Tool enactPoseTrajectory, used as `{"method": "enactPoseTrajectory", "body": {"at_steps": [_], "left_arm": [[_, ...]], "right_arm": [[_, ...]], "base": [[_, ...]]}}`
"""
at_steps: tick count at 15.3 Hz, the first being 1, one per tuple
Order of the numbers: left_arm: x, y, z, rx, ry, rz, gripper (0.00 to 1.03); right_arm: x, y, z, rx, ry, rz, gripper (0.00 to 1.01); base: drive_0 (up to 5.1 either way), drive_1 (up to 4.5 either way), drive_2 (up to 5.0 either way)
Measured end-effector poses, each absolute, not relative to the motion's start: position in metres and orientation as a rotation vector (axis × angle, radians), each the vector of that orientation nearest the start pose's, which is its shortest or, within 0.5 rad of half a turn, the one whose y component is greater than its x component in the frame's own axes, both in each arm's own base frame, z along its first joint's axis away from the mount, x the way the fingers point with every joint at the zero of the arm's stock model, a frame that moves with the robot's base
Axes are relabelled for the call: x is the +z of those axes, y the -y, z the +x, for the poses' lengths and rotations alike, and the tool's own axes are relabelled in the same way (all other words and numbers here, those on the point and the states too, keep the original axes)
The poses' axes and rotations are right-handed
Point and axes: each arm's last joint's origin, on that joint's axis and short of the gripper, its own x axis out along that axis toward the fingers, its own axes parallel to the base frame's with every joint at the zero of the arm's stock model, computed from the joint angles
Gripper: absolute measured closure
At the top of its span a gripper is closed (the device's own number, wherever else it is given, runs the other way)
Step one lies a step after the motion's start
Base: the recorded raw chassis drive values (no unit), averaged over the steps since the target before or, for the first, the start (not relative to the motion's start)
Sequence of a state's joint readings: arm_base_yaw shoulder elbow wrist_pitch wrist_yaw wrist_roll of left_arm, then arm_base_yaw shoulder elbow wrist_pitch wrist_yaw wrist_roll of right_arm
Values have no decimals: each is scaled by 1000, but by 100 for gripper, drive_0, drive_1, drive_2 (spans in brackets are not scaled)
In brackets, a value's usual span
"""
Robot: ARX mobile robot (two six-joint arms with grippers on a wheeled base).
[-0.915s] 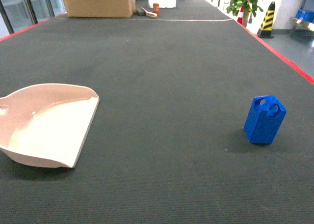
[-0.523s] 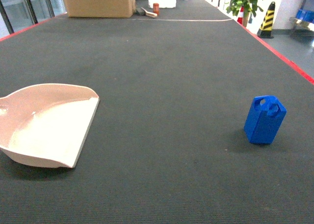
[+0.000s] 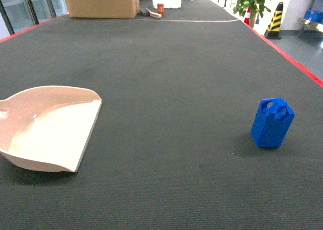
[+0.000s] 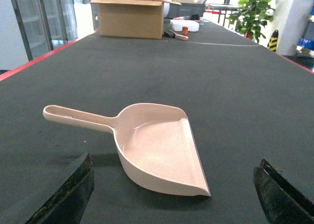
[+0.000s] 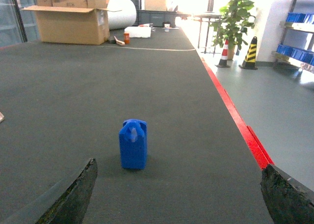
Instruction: Place part in tray to right shelf
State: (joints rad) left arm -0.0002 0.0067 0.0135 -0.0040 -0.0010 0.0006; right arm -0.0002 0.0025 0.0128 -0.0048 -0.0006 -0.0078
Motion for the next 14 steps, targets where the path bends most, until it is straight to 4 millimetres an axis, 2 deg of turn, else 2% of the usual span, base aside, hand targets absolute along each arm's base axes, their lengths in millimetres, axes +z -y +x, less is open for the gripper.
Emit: {"method": "enactPoseTrajectory", "body": {"at_steps": [14], "left_arm": [[167,0,97,1,3,1,5]], "right_arm": [[167,0,97,0,6,-8,3]], "base": [[0,0,0]]}}
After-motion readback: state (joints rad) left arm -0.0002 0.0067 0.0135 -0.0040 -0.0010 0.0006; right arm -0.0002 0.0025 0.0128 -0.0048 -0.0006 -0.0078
